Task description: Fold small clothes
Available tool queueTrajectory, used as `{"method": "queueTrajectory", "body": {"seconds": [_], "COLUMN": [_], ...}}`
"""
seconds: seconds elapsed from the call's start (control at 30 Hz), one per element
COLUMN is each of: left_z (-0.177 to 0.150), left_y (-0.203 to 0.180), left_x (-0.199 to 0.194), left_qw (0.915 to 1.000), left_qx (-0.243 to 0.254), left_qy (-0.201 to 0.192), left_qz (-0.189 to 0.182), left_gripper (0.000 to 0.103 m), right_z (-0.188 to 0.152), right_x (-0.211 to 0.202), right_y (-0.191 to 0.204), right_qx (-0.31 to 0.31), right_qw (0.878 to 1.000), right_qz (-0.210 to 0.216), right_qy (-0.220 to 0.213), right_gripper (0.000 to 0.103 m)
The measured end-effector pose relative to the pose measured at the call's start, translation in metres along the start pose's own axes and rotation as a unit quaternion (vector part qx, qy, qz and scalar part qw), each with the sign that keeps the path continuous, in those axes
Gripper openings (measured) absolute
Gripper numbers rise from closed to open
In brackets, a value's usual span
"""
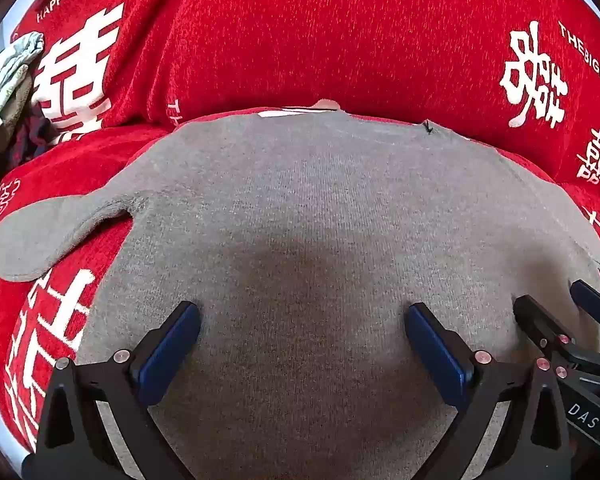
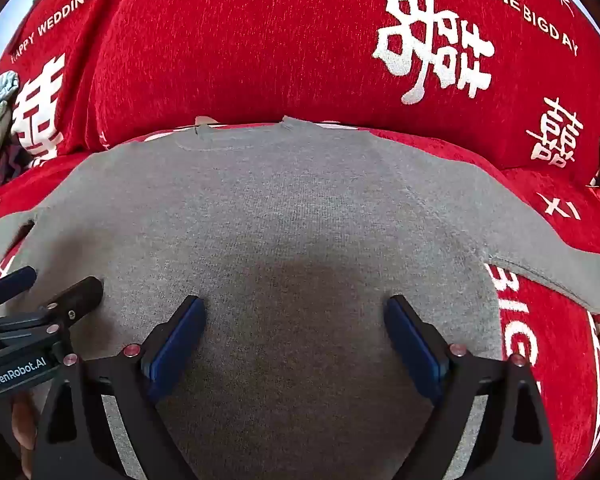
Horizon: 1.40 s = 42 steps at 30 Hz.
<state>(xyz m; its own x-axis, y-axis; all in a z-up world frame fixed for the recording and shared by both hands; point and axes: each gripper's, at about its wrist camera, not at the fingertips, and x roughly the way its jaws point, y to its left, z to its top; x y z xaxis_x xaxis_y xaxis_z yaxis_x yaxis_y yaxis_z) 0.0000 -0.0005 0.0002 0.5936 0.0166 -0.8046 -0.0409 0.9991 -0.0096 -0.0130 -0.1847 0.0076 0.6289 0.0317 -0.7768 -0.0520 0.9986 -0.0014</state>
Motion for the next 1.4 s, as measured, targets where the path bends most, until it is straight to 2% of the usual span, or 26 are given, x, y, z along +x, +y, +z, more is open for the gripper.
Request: {"method": "queueTrajectory", "body": {"seconds": [0.77, 1.1, 1.4], "left_z": [-0.001, -0.001, 0.009], "left_y": [-0.002, -0.002, 0.0], "left_x": [-0.002, -0.002, 0.004], "left_qw": [1.0, 1.0, 0.9993], "left_qx": [-0.005, -0.004, -0.006], "left_qy": [-0.003, -0.002, 0.036], "left_qz": [-0.005, -0.004, 0.002], "left_gripper": [0.103, 0.103, 0.103], "right_z": [-0.001, 0.001, 0.009], "right_x": [0.003, 0.005, 0.009], "right_y": [0.0, 0.005, 0.002], "right_qx": [0.003, -0.002, 0.008], "right_qw": [1.0, 1.0, 0.999], "right_qz": [-0.001, -0.015, -0.011], "right_qy": [0.003, 0.01, 0.036], "right_gripper": [0.094, 0.095, 0.1]}}
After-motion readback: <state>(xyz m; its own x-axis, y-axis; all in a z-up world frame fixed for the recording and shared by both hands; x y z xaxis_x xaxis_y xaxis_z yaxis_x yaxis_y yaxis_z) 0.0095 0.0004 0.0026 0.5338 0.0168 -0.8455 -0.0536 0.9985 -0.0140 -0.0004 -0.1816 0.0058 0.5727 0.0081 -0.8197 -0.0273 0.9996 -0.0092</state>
